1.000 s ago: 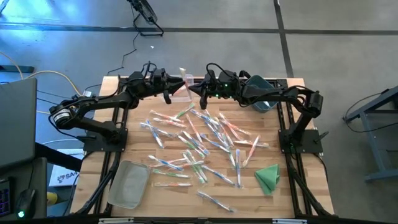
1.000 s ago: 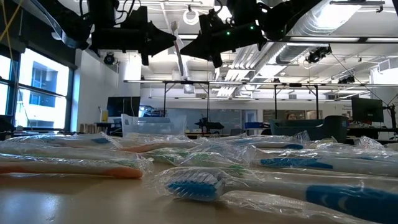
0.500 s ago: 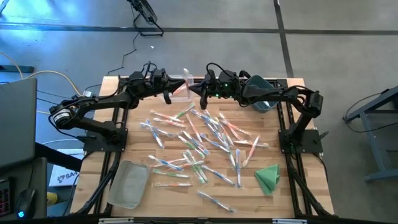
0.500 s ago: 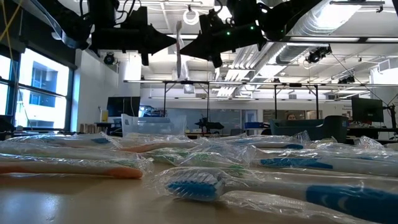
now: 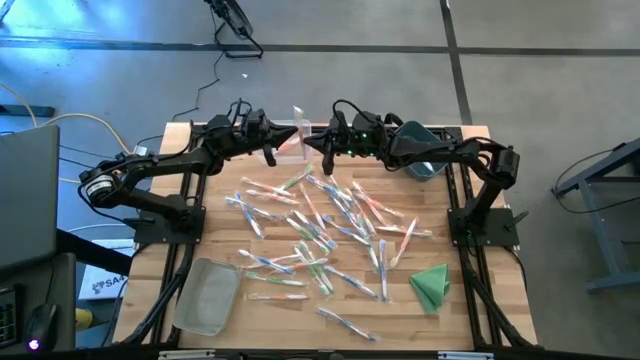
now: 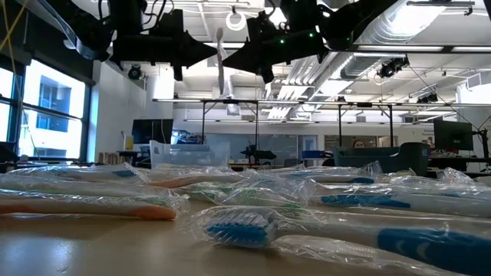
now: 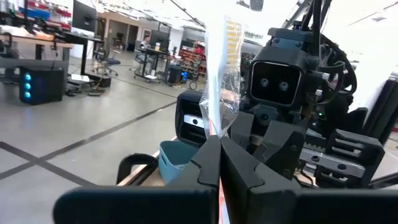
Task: Pick & Place Toothbrushes
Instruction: Put the orange toothbrush into the transparent bin
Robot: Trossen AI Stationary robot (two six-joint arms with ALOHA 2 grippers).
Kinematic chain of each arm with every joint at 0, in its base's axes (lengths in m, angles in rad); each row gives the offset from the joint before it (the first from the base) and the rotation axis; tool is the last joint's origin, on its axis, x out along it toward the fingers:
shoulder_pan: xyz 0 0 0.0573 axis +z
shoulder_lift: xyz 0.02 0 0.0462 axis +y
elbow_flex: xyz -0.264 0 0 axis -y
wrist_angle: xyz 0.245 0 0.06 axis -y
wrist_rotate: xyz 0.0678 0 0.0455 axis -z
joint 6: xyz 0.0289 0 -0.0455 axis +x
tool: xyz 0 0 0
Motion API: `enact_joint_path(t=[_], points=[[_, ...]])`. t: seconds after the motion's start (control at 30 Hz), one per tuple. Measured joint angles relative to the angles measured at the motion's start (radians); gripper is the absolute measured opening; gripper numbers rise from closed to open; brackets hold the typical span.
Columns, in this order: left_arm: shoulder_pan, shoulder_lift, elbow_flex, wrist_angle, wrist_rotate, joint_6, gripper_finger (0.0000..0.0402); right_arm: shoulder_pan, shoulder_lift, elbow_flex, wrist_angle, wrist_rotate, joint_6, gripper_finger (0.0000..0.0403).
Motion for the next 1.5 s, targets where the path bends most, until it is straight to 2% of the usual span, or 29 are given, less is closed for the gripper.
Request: enact_joint_path(t=[0.13,0.23,0.43,0.53,0.67,0.83,0.97,1.1,1.33,1.4,1.5], points=[[0.000,0.000,0.000,0.001,-0.023,0.006,0.0000,-0.005,0.000,0.000,0.013,0.001,-0.008,0.0005],[0.001,0.000,0.000,0.001,-0.026,0.011,0.0000,-0.010,0.000,0.000,0.020,0.005,-0.017,0.0022],[0.001,0.000,0.000,0.003,-0.041,0.013,0.0000,-0.011,0.000,0.000,0.010,0.001,-0.003,0.0117],[0.006,-0.002,0.000,0.001,-0.048,0.028,0.0000,-0.024,-0.016,0.000,-0.059,-0.023,-0.024,0.0168],[0.059,-0.033,0.000,-0.018,-0.034,0.030,0.0000,-0.071,-0.085,0.000,-0.163,-0.034,-0.024,0.0204],[0.131,-0.048,0.000,-0.097,-0.006,0.030,0.0000,-0.135,-0.152,0.000,-0.219,-0.102,-0.019,0.0203],[0.174,-0.048,0.000,-0.215,-0.006,0.030,0.0000,-0.170,-0.208,0.000,-0.295,-0.109,-0.016,0.0193],[0.198,-0.048,0.078,-0.447,0.001,0.084,0.0000,-0.198,-0.260,0.000,-0.366,-0.096,-0.016,0.0186],[0.199,-0.028,0.320,-0.968,-0.146,0.336,0.0000,-0.226,-0.318,0.000,-0.471,-0.101,-0.016,0.0185],[0.199,-0.014,0.356,-1.034,-0.181,0.376,0.0000,-0.238,-0.332,0.000,-0.496,-0.100,-0.019,0.0185],[0.199,0.009,0.369,-1.045,-0.198,0.398,0.0000,-0.263,-0.354,0.000,-0.526,-0.100,-0.026,0.0185]])
